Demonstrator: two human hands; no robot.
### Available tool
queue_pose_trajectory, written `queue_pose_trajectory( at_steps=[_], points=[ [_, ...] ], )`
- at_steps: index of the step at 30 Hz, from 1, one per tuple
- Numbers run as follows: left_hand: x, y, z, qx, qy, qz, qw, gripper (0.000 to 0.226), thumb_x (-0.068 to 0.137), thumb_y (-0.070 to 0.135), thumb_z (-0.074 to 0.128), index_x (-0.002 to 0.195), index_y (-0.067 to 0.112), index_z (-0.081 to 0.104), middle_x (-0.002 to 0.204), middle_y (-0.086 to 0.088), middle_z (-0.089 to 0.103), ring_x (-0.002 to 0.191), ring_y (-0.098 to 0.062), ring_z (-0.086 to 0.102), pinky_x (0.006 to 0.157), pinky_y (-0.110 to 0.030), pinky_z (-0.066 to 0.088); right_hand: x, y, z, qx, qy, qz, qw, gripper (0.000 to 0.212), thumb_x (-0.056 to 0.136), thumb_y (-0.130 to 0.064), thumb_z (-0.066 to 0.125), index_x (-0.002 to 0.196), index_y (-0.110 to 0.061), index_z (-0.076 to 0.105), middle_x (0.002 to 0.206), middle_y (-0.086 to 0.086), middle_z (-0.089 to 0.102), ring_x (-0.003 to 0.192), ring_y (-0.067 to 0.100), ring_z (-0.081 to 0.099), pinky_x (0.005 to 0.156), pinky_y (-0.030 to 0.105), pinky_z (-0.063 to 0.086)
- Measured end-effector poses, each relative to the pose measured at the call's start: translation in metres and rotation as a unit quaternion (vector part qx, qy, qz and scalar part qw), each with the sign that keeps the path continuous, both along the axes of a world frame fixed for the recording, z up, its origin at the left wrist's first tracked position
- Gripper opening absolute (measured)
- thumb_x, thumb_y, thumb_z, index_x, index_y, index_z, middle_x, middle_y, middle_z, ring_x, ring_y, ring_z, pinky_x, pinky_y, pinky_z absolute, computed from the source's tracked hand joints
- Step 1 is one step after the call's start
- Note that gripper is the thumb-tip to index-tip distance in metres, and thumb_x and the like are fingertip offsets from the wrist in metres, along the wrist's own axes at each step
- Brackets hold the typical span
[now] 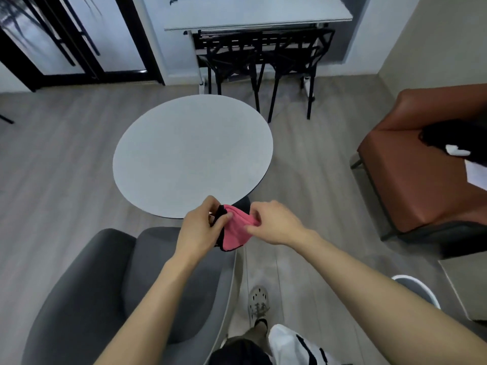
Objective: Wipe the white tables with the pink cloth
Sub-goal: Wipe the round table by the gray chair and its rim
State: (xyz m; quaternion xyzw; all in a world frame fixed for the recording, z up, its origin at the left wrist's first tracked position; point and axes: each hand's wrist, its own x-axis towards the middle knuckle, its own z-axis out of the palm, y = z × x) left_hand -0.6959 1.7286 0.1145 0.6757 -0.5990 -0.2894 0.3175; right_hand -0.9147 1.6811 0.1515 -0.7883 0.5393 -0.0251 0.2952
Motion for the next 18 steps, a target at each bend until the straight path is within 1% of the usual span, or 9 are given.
queue_pose_trajectory(
  at_steps=[1,3,6,9,11,13,15,16,18],
  points=[
    [-0.002,-0.009,-0.003,-0.006,-0.015,0.012,1.0,0.03,0.098,0.047,0.076,0.092,0.032,0.05,0.08,0.017,0.066,0.067,-0.011,0.06,0.057,-0.033,0.051,0.003,-0.009,-0.001,0.004,-0.007,-0.022,1.0,0.018,0.089,-0.037,0.07,0.085,-0.023,0.059,0.079,-0.007,0.063,0.077,0.022,0.063,0.055,0.032,0.039],
    [-0.006,-0.022,-0.008,-0.011,-0.032,0.033,0.999,0.032,0.097,0.05,0.076,0.092,0.034,0.049,0.084,0.018,0.065,0.073,-0.01,0.061,0.061,-0.037,0.053,0.009,-0.027,-0.001,0.0,-0.032,-0.075,0.997,0.018,0.092,-0.034,0.071,0.086,-0.019,0.062,0.078,-0.005,0.066,0.078,0.022,0.065,0.055,0.032,0.04],
    [-0.015,-0.033,-0.013,-0.009,-0.04,0.064,0.997,0.033,0.096,0.051,0.077,0.093,0.033,0.049,0.077,0.014,0.066,0.067,-0.01,0.062,0.064,-0.042,0.055,0.018,-0.048,-0.003,0.007,-0.086,-0.151,0.985,0.019,0.092,-0.034,0.076,0.09,-0.017,0.068,0.079,-0.006,0.07,0.078,0.017,0.068,0.059,0.031,0.044],
    [-0.023,-0.042,-0.015,0.003,-0.013,0.088,0.996,0.034,0.093,0.05,0.079,0.091,0.034,0.05,0.073,0.016,0.067,0.061,-0.009,0.064,0.057,-0.036,0.05,0.023,-0.061,-0.009,0.025,-0.124,-0.197,0.972,0.019,0.093,-0.038,0.077,0.088,-0.021,0.07,0.075,-0.006,0.074,0.074,0.014,0.072,0.064,0.032,0.054],
    [-0.029,-0.048,-0.014,0.026,0.048,0.079,0.995,0.031,0.09,0.048,0.081,0.093,0.036,0.053,0.084,0.021,0.071,0.064,-0.007,0.07,0.057,-0.03,0.05,0.025,-0.069,-0.015,0.057,-0.156,-0.218,0.962,0.015,0.094,-0.038,0.074,0.087,-0.025,0.07,0.072,-0.005,0.075,0.069,0.012,0.073,0.066,0.033,0.058],
    [-0.032,-0.055,-0.013,0.047,0.116,0.061,0.99,0.031,0.085,0.041,0.083,0.1,0.037,0.057,0.097,0.02,0.074,0.078,-0.006,0.076,0.065,-0.03,0.059,0.024,-0.079,-0.021,0.109,-0.2,-0.216,0.95,0.011,0.097,-0.03,0.063,0.091,-0.029,0.071,0.074,-0.008,0.078,0.071,0.01,0.076,0.073,0.035,0.061],
    [-0.034,-0.06,-0.013,0.056,0.156,0.063,0.984,0.04,0.081,0.037,0.088,0.106,0.035,0.058,0.106,0.016,0.075,0.094,-0.008,0.078,0.076,-0.028,0.064,0.02,-0.089,-0.025,0.184,-0.254,-0.177,0.933,0.027,0.098,-0.02,0.048,0.106,-0.031,0.072,0.088,-0.006,0.082,0.087,0.016,0.081,0.089,0.044,0.064],
    [-0.034,-0.062,-0.012,0.056,0.169,0.078,0.981,0.042,0.081,0.034,0.09,0.108,0.032,0.058,0.107,0.013,0.075,0.097,-0.009,0.077,0.078,-0.027,0.064,0.017,-0.092,-0.027,0.219,-0.276,-0.149,0.924,0.034,0.096,-0.019,0.045,0.114,-0.031,0.071,0.095,-0.003,0.084,0.095,0.019,0.081,0.095,0.047,0.063],
    [-0.032,-0.068,-0.012,0.053,0.178,0.125,0.975,0.034,0.088,0.023,0.088,0.106,0.027,0.059,0.105,0.009,0.074,0.091,-0.013,0.078,0.076,-0.028,0.062,0.012,-0.097,-0.03,0.255,-0.295,-0.093,0.916,0.037,0.091,-0.024,0.047,0.12,-0.031,0.07,0.1,-0.002,0.084,0.098,0.017,0.081,0.095,0.042,0.064]
  ],
)
